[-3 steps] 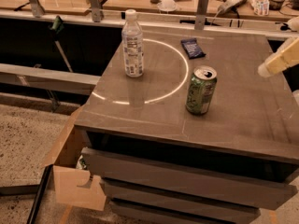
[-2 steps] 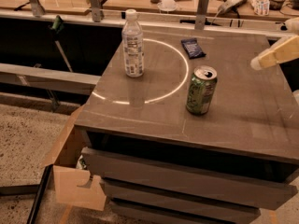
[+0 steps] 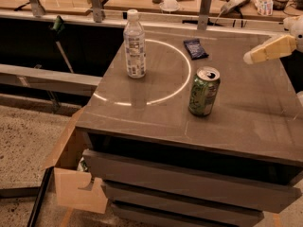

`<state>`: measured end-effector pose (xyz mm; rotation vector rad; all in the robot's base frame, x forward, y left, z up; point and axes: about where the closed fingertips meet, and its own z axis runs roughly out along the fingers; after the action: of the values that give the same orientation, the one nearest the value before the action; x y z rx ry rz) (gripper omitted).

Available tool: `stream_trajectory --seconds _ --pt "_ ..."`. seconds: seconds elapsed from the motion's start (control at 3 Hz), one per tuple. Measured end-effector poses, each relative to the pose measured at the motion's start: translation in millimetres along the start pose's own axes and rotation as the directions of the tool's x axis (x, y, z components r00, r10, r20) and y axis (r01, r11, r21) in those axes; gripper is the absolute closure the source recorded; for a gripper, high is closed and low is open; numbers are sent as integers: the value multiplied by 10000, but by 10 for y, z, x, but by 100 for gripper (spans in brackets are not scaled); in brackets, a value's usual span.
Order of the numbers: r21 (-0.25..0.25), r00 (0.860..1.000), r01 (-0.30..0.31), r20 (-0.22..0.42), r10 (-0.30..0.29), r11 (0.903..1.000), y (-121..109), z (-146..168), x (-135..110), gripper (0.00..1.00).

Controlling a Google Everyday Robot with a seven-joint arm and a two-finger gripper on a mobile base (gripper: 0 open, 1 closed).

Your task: Move rxbar blueberry near blue plastic bottle

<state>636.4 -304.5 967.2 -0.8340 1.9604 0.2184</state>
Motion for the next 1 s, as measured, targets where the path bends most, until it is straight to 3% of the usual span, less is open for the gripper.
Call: stream_trajectory --seconds 0.33,0.67,1.0 --pt "167 9964 -748 420 741 9971 58 165 -38 0" --pt "469 9798 -1791 991 1738 9827 154 455 -20 0" --pt "774 9691 -2135 1428 2011 9739 247 786 -7 0"
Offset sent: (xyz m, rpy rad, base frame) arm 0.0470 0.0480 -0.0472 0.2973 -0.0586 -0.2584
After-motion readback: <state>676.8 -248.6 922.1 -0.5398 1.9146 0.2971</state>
